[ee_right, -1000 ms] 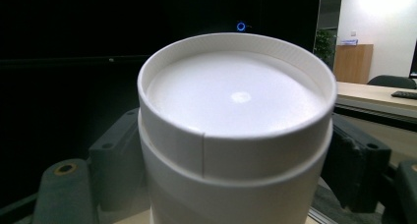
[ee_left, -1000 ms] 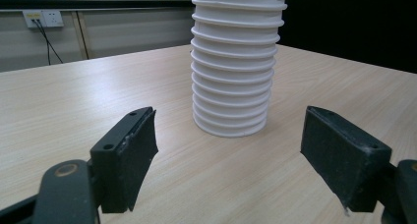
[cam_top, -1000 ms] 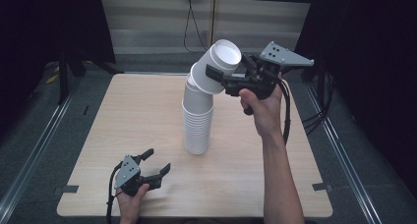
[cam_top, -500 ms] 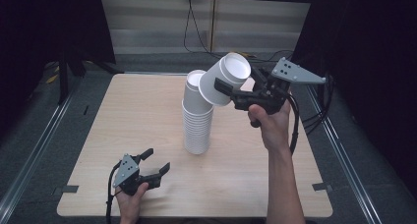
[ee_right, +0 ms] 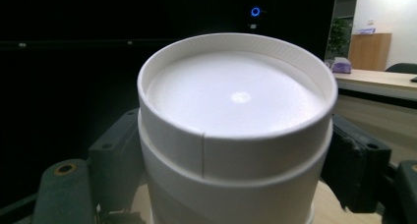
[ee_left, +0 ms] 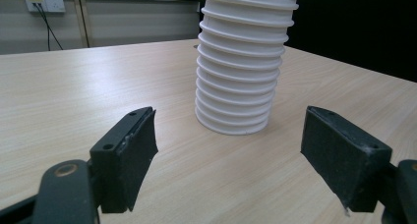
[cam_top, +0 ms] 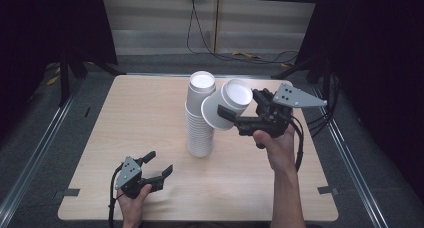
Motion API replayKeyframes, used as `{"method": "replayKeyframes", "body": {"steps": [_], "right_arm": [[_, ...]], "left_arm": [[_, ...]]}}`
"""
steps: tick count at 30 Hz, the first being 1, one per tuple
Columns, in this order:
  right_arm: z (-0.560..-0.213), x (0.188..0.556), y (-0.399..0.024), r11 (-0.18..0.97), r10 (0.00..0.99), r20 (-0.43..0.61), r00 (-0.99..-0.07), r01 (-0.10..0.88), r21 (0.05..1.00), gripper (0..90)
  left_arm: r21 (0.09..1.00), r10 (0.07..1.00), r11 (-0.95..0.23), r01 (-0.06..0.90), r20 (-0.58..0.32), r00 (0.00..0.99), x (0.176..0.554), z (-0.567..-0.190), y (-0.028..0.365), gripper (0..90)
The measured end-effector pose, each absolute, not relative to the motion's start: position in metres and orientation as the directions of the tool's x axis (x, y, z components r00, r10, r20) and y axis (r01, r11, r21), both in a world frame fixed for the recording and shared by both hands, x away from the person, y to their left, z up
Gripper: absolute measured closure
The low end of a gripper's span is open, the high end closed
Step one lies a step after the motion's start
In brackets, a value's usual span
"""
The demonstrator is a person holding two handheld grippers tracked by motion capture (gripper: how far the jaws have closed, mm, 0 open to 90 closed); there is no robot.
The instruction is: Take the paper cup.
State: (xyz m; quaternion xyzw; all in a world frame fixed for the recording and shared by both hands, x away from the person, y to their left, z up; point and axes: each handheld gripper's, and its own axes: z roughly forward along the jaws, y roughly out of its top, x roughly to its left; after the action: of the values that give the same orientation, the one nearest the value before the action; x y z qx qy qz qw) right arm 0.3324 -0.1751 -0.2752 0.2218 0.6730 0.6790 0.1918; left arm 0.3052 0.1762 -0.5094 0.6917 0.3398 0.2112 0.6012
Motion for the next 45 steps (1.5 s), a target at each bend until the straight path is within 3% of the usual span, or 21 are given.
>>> {"method": "replayKeyframes", "body": {"steps": [9, 26, 45], "right_arm": [[-0.306, 0.329, -0.167, 0.012, 0.537, 0.071, -0.841, 0.092, 0.996, 20.4], [-0.380, 0.328, -0.155, -0.027, 0.512, 0.200, -0.835, 0.218, 0.976, 20.6], [-0.433, 0.331, -0.154, -0.081, 0.461, 0.254, -0.850, 0.245, 0.966, 20.6]], "left_arm": [[0.974, 0.705, -0.038, 0.222, -0.131, 0.697, 0.303, -0.509, 0.171, 20.8], [0.976, 0.638, -0.076, 0.206, -0.112, 0.762, 0.301, -0.498, 0.159, 18.5], [0.978, 0.585, -0.077, 0.195, -0.114, 0.803, 0.299, -0.494, 0.148, 15.7]]}}
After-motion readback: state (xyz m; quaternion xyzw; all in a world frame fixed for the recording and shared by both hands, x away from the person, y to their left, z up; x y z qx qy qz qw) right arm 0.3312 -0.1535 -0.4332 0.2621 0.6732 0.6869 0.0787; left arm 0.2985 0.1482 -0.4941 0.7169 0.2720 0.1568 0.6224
